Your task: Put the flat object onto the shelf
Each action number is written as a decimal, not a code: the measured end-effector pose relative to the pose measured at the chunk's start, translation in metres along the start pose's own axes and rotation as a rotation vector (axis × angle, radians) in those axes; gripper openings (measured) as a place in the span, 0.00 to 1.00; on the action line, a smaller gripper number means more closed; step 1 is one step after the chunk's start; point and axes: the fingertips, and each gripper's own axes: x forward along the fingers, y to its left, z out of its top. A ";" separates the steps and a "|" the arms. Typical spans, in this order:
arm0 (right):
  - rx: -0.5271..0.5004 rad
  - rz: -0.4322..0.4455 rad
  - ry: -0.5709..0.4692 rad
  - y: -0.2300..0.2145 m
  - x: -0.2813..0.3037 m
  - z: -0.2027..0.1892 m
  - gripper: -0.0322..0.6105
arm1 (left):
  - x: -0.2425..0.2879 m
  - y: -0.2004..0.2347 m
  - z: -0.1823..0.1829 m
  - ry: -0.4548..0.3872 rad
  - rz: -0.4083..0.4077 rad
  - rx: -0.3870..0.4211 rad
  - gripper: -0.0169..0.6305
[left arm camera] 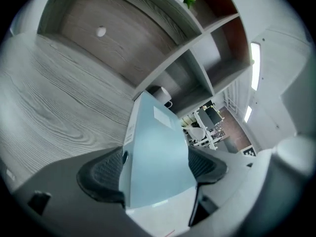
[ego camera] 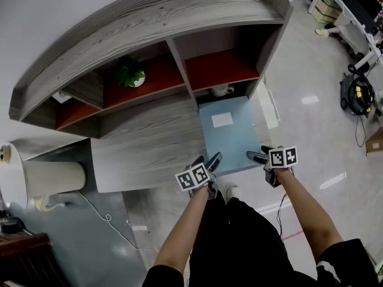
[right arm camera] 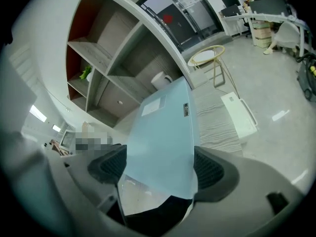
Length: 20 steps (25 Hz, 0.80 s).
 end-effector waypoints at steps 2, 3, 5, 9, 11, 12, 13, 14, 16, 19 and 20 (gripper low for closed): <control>-0.034 0.017 -0.036 0.012 -0.014 0.006 0.70 | -0.015 -0.004 -0.004 0.012 -0.010 0.021 0.62; -0.050 0.031 -0.051 0.020 -0.021 0.007 0.68 | -0.022 -0.008 -0.007 0.017 -0.018 0.029 0.62; -0.055 0.064 -0.070 0.036 -0.036 0.005 0.63 | -0.038 -0.016 -0.012 0.015 -0.040 0.038 0.62; -0.036 0.124 -0.114 0.074 -0.062 0.005 0.54 | -0.085 -0.035 -0.014 -0.050 -0.107 0.069 0.62; -0.086 0.159 -0.145 0.096 -0.073 0.008 0.50 | -0.114 -0.039 -0.010 -0.113 -0.115 0.076 0.62; -0.120 0.173 -0.157 0.106 -0.079 0.007 0.47 | -0.128 -0.042 -0.009 -0.146 -0.115 0.070 0.62; -0.152 0.185 -0.167 0.115 -0.085 0.006 0.46 | -0.140 -0.044 -0.010 -0.176 -0.112 0.061 0.62; -0.175 0.198 -0.173 0.122 -0.089 0.003 0.45 | -0.153 -0.045 -0.011 -0.202 -0.101 0.056 0.62; -0.186 0.235 -0.177 0.138 -0.095 -0.005 0.44 | -0.176 -0.045 -0.016 -0.237 -0.066 0.063 0.62; -0.196 0.279 -0.174 0.159 -0.099 -0.015 0.41 | -0.200 -0.050 -0.024 -0.280 -0.052 0.091 0.59; -0.213 0.280 -0.173 0.165 -0.101 -0.020 0.40 | -0.207 -0.054 -0.028 -0.300 -0.055 0.096 0.51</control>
